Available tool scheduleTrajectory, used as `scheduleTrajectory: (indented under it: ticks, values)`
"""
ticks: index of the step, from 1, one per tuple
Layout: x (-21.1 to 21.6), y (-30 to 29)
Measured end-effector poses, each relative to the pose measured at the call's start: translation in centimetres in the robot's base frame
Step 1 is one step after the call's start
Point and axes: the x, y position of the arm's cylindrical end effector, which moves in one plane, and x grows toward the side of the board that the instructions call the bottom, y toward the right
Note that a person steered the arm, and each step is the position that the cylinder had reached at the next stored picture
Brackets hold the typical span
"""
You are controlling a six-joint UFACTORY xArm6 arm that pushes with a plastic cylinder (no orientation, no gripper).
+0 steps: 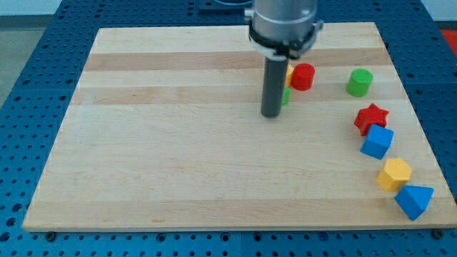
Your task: Slightly push the red circle towards top
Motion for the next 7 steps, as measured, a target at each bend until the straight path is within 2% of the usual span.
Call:
scheduleTrajectory:
  ticks: [1, 3, 5, 6, 7]
  values:
    - [-0.5, -0.5]
    - [4.2, -0.5]
    - [4.2, 0.3]
    - [4.2, 6.4]
    - [4.2, 6.4]
